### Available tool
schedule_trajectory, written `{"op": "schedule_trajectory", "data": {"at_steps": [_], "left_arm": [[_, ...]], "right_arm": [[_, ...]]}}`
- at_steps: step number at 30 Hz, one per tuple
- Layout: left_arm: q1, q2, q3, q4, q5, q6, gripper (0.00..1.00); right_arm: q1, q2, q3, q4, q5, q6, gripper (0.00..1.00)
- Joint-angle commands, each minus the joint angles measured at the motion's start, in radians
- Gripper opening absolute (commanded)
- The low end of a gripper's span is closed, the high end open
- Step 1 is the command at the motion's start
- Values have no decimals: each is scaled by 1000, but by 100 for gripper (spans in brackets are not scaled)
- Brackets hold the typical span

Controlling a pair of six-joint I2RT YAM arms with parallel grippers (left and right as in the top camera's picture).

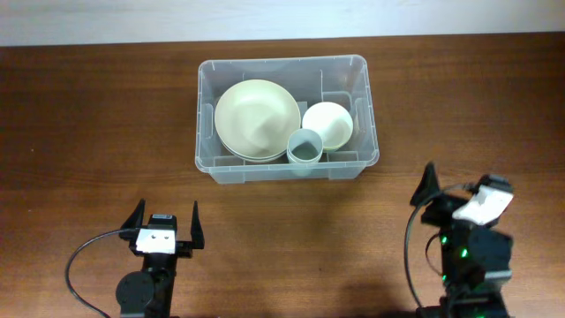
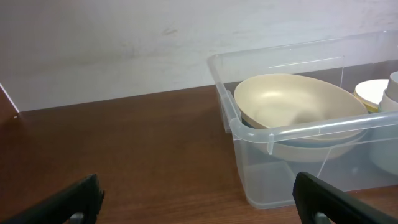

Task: Pack container

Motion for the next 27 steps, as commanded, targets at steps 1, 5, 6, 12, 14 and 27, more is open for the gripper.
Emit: {"op": "schedule_trajectory", "data": {"at_steps": [1,5,6,12,14,27], "left_arm": [[5,-8,-7,0,14,5,100],[4,-8,-7,0,14,5,100],[4,-8,-7,0,14,6,100],[4,-8,-7,0,14,5,100],[4,-8,-7,0,14,5,100],[4,-8,-7,0,14,5,100]], "right_arm": [[19,-94,-64,10,13,-24,99],[14,-176,-116,10,10,-25,99],[11,-190,-125,10,10,-25,99],[-7,-267,-178,10,-29,-26,99],[-7,-288,-195,10,-43,-26,99],[-7,-353,-329,150,-163,-112,99]]}}
